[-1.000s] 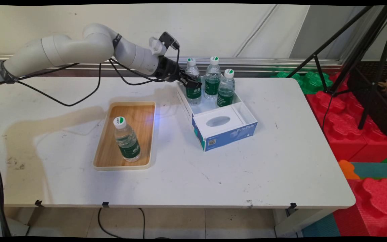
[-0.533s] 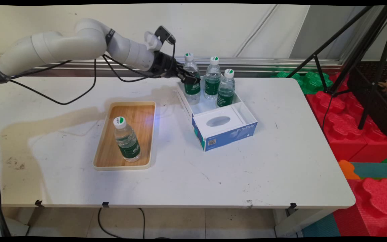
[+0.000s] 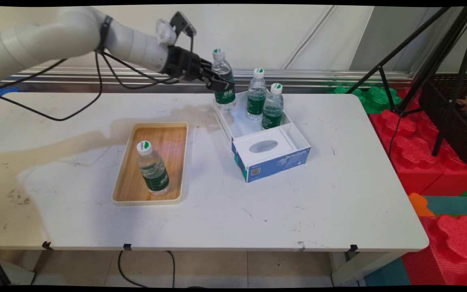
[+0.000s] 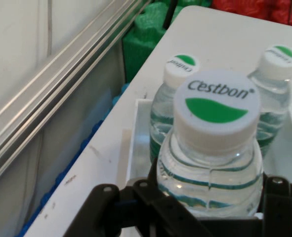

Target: Place the picked object on the tray

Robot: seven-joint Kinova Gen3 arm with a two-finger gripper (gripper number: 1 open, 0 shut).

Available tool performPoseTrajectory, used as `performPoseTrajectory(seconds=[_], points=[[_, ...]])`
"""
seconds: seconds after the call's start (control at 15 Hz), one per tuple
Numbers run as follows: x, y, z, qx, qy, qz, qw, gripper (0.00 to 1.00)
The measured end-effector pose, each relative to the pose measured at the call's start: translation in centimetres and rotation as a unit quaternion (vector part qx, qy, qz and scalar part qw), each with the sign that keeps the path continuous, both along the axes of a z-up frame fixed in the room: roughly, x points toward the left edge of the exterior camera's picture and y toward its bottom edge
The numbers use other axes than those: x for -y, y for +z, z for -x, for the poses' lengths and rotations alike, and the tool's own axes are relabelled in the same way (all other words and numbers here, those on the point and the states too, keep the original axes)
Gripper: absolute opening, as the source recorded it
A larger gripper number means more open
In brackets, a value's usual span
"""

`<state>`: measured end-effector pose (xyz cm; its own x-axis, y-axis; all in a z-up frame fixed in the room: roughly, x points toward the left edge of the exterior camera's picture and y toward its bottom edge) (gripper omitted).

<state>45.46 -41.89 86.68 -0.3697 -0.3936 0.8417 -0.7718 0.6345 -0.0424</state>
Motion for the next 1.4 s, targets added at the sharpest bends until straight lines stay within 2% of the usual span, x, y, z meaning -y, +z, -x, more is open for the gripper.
performPoseTrajectory(seconds=[0.2,0.33,0.73,1.13,1.4], points=[[-1.7,1.9,-1.2,0.007,-0.017,0.008,0.9998,0.0],[-3.9,4.1,-3.1,0.02,-0.037,0.016,0.999,0.0],[-8.5,7.0,-7.0,0.052,-0.073,0.019,0.9958,0.0],[-12.3,7.1,-9.9,0.077,-0.09,0.002,0.9929,0.0],[-13.8,5.2,-11.4,0.09,-0.095,-0.013,0.9913,0.0]])
